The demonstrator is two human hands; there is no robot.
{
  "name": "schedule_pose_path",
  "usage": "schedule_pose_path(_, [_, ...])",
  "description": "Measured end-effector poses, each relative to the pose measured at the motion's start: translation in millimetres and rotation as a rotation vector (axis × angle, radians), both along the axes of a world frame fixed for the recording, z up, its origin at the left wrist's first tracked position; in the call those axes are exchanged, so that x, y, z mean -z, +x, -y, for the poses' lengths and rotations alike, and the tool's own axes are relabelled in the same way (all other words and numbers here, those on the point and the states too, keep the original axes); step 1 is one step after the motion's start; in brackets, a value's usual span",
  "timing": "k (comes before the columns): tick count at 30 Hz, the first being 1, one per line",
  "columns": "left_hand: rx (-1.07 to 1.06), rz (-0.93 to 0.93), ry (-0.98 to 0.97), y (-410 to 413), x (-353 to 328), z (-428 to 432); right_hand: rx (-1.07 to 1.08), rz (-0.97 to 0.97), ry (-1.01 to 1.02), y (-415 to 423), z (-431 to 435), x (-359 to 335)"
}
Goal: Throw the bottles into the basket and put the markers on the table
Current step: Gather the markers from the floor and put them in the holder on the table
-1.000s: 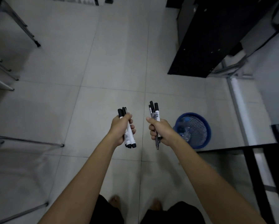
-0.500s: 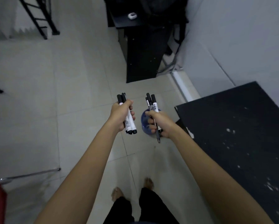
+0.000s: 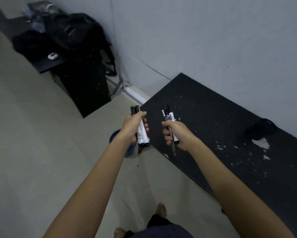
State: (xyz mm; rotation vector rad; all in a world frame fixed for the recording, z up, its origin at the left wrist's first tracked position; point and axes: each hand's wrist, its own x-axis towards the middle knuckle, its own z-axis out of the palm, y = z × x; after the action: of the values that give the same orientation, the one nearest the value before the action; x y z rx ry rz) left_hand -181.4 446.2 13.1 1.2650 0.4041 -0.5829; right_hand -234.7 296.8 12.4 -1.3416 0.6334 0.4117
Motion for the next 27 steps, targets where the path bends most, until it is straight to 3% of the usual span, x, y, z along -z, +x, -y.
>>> schedule_pose_path(10, [0.269,0.023,-0.027,-0.5,-18.9,171.4,0.253,0.069,-0.063,-35.4,154.2,-7.7])
schedule_pose_path(27, [0.616,-0.018,-0.110,33.1,-17.0,401.2,0.666,0.133,-0.214,-37.4,342.5,0.7])
